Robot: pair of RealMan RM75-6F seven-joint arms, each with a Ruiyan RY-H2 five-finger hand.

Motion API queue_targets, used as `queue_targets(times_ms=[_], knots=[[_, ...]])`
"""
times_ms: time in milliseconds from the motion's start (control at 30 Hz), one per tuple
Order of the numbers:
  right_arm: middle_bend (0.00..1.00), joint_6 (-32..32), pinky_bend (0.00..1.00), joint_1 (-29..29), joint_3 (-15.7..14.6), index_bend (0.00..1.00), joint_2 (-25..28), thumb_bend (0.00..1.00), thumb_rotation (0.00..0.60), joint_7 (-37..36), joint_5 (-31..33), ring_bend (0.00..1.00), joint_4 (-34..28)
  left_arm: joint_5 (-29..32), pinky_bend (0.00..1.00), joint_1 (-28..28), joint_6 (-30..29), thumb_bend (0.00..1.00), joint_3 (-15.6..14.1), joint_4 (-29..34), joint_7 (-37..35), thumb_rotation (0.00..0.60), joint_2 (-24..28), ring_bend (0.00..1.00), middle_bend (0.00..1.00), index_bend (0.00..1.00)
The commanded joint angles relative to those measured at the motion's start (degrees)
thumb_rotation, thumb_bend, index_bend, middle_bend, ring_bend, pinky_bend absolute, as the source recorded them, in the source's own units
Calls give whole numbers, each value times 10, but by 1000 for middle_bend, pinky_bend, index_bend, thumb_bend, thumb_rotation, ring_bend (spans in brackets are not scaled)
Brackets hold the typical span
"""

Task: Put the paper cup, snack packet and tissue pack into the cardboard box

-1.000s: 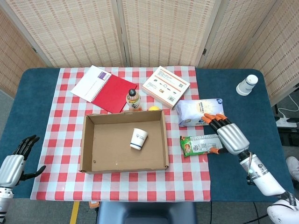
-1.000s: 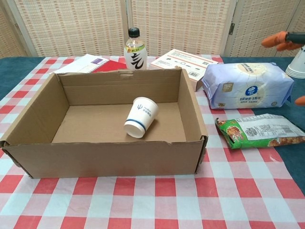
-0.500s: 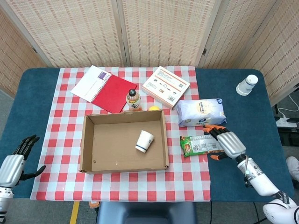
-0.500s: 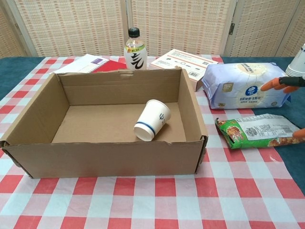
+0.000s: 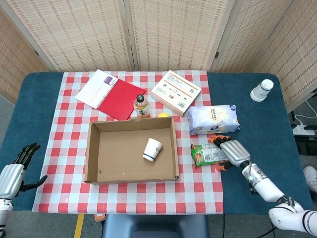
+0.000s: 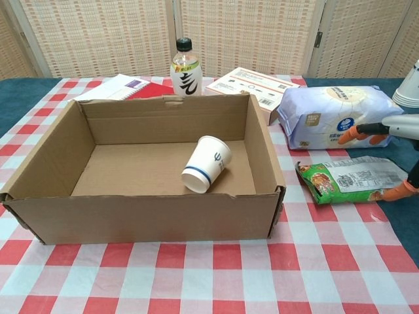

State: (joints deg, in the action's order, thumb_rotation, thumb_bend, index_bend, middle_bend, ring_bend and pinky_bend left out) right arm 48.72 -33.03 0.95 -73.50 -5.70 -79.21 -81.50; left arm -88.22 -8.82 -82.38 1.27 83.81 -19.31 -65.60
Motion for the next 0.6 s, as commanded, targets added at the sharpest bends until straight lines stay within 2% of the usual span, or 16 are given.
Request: queue_targets(times_ms=[33, 333, 600], knots=[[116, -13, 177, -6, 3, 184, -5, 0, 600, 5, 9, 60, 4, 0, 226, 0, 0, 230, 0, 0, -1, 600, 0, 0, 27, 88], [140, -39, 189, -20, 14, 201, -14, 0, 600, 7, 30, 84, 18, 1, 226, -1, 3, 231, 0, 0, 0, 600, -1, 0, 27, 88], [149, -56, 215, -24, 12, 209, -27, 0, 600, 11, 39, 91, 33, 2, 226, -1, 3, 229, 1, -1, -2, 600, 0, 0, 27, 88]])
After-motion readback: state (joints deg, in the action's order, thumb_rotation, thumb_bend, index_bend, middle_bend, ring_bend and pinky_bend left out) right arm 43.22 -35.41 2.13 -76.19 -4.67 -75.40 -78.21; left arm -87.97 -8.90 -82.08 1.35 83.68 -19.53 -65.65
